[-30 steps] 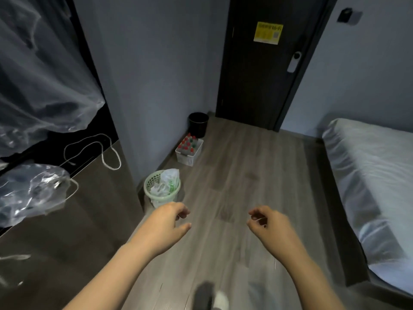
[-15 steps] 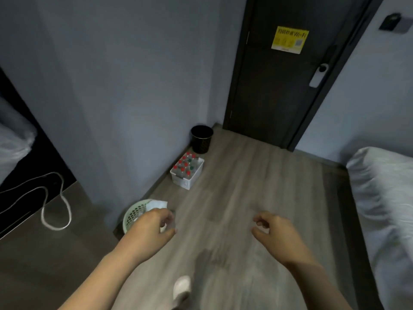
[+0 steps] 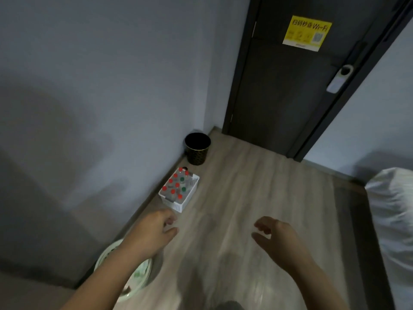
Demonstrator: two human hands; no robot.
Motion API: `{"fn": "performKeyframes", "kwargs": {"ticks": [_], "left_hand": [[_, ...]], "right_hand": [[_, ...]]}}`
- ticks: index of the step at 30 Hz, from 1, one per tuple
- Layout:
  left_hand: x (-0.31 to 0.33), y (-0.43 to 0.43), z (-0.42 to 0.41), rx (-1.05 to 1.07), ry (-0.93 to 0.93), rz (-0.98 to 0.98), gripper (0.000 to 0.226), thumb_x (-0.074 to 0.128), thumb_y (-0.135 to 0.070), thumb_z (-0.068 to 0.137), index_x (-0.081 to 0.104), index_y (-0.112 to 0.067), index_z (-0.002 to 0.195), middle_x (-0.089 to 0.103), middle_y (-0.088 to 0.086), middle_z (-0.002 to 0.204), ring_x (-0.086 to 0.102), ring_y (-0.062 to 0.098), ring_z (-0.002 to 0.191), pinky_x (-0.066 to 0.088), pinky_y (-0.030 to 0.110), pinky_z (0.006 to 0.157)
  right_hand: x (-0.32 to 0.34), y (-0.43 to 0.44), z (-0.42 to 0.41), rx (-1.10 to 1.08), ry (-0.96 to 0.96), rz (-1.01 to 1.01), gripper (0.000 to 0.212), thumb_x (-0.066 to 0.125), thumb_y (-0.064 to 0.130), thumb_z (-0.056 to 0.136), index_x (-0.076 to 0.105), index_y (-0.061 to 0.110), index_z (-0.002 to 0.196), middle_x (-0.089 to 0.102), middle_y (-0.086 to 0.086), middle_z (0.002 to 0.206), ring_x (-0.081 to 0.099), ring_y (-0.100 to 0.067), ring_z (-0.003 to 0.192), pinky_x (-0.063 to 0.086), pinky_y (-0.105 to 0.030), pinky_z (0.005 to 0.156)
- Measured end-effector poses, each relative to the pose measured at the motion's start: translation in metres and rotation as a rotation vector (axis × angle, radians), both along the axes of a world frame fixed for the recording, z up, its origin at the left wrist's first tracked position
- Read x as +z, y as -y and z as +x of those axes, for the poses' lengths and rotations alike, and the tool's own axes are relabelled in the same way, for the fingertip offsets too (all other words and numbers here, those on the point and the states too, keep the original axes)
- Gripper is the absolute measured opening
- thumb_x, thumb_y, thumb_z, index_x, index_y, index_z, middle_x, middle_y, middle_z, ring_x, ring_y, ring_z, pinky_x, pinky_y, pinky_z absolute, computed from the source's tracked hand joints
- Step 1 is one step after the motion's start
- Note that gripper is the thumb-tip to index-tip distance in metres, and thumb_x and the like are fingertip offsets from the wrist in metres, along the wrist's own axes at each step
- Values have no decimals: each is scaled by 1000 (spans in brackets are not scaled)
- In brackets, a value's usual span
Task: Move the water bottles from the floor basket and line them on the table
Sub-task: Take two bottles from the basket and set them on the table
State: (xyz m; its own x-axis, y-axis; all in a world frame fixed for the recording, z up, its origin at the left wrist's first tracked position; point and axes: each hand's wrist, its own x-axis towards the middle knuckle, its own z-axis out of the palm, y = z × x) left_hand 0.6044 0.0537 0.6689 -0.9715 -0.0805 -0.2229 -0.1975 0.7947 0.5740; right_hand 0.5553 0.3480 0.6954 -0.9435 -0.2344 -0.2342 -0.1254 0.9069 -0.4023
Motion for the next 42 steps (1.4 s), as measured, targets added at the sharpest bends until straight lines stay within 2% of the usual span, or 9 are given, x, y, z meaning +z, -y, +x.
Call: {"fn": "performKeyframes", "kwargs": {"ticks": [4, 7, 10, 14, 17, 20, 33, 39, 42], "left_hand": [[-8, -3, -78, 39, 35, -47, 23, 65, -27, 80, 66, -19, 102, 64, -4, 103, 62, 14, 94, 51, 29, 84], [-15, -8, -135, 105, 43, -43, 36, 57, -36, 72, 68, -18, 101, 68, 2, 104, 65, 19, 92, 52, 29, 81], [-19, -15, -183, 198, 97, -33, 36, 61, -35, 74, 69, -17, 105, 68, 3, 109, 66, 19, 97, 50, 25, 84], [-24, -19, -238, 312, 144, -3, 36, 64, -32, 80, 66, -16, 112, 66, 1, 113, 63, 16, 101, 38, 14, 79], [-35, -11, -272, 369, 176, 6, 32, 66, -25, 85, 64, -19, 116, 64, -1, 113, 59, 11, 93, 40, 14, 79], [-48, 3, -305, 455, 159, 24, 32, 67, -31, 81, 66, -21, 112, 65, -1, 112, 57, 8, 87, 44, 16, 80], [-128, 86, -448, 634, 355, 88, 35, 61, -31, 88, 57, -21, 121, 62, 0, 121, 60, 12, 102, 50, 20, 86], [-173, 106, -486, 738, 416, 133, 37, 59, -29, 90, 55, -18, 125, 60, 2, 123, 59, 13, 105, 49, 20, 86], [-209, 112, -502, 811, 433, 144, 38, 58, -30, 90, 54, -17, 126, 60, 2, 124, 60, 14, 105, 46, 17, 81]], "right_hand": [[-11, -1, -95, 35, -6, -2, 28, 64, 36, 86, 64, 22, 111, 66, 8, 102, 62, -7, 91, 52, -23, 82], [-23, -2, -168, 92, 1, 3, 29, 63, 37, 86, 63, 23, 111, 66, 9, 102, 62, -8, 92, 52, -25, 82], [-27, -4, -239, 162, 30, 7, 31, 63, 36, 86, 64, 20, 113, 64, 9, 98, 62, -9, 94, 50, -22, 82], [-31, 7, -328, 266, 90, 37, 29, 59, 32, 90, 61, 19, 116, 65, 4, 109, 59, -9, 94, 46, -19, 83], [-43, 24, -382, 341, 133, 36, 28, 59, 29, 90, 62, 16, 115, 63, 4, 104, 58, -9, 96, 45, -20, 84], [-57, 51, -428, 416, 173, 58, 29, 60, 31, 89, 61, 16, 113, 58, 6, 98, 56, -9, 94, 45, -21, 84], [-129, 184, -588, 667, 208, 215, 43, 51, 36, 93, 47, 21, 133, 56, 4, 127, 52, -9, 117, 39, -20, 97], [-183, 233, -644, 852, 229, 231, 41, 51, 35, 93, 47, 21, 132, 58, 4, 123, 55, -7, 111, 31, -9, 82], [-224, 257, -672, 945, 246, 230, 38, 52, 33, 94, 48, 19, 129, 59, 2, 121, 56, -9, 109, 32, -9, 82]]}}
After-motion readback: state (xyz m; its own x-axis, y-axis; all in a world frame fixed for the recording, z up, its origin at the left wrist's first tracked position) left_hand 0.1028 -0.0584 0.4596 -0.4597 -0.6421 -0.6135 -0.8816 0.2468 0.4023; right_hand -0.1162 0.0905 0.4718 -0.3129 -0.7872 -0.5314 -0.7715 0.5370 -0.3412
